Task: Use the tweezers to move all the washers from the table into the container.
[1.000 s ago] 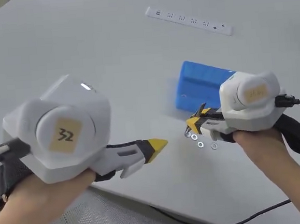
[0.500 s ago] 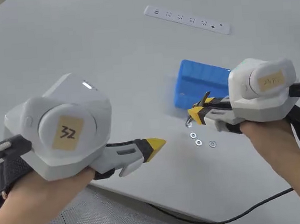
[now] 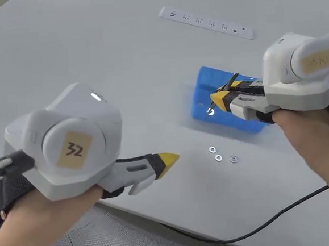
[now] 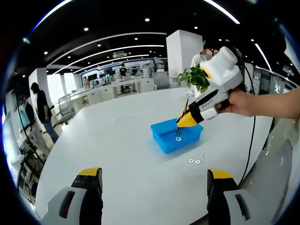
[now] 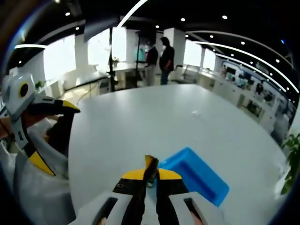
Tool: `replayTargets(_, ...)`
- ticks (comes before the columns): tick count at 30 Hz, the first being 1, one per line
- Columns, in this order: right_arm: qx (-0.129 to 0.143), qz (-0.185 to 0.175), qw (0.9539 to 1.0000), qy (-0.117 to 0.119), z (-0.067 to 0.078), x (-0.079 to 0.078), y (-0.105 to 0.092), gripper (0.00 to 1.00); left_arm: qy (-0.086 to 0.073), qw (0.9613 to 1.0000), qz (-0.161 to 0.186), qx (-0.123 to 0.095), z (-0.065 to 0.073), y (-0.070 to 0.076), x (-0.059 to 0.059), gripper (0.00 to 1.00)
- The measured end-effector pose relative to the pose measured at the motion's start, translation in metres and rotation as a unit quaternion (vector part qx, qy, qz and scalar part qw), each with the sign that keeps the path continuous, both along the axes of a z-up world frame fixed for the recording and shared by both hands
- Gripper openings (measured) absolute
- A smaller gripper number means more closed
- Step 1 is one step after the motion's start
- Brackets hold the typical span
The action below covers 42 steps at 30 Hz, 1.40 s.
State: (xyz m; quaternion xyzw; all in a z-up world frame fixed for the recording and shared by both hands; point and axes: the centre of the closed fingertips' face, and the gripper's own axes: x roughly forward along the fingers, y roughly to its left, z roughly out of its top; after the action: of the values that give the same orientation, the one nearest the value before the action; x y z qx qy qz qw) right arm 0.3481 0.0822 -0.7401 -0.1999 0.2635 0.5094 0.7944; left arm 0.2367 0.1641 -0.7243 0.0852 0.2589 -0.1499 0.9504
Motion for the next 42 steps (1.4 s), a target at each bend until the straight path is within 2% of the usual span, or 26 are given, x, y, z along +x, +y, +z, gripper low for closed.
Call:
replayTargets(9,0.004,-0.01,0.9999,-0.007,0.001,0.016,-0.001,0.03,0.007,1.0,-0.002,0.0,-0.002,0.0,0.001,0.94)
replayTargets(14,0.004,-0.019,0.9997,-0.013,-0.001,0.027,0.0,0.03,0.007,0.9999,-0.006,0.01,-0.003,0.0,0.001,0.93)
replayTargets(22,-0.014,-0.028,0.9995,-0.01,-0.02,0.041,-0.004,0.03,0.015,0.9998,-0.013,0.007,-0.008,-0.002,0.0,0.92)
replayTargets(31,-0.019,-0.044,0.9988,0.004,-0.038,0.044,-0.008,0.03,0.015,0.9997,-0.018,0.004,-0.008,-0.008,0.003,0.91)
replayTargets(37,-0.022,-0.043,0.9988,0.012,-0.051,0.045,-0.005,0.03,0.021,0.9994,-0.027,-0.001,-0.01,-0.01,0.0,0.91)
replayTargets(42,-0.024,-0.039,0.9989,0.013,-0.056,0.048,-0.001,0.03,0.024,0.9992,-0.031,0.009,-0.013,-0.01,-0.001,0.9)
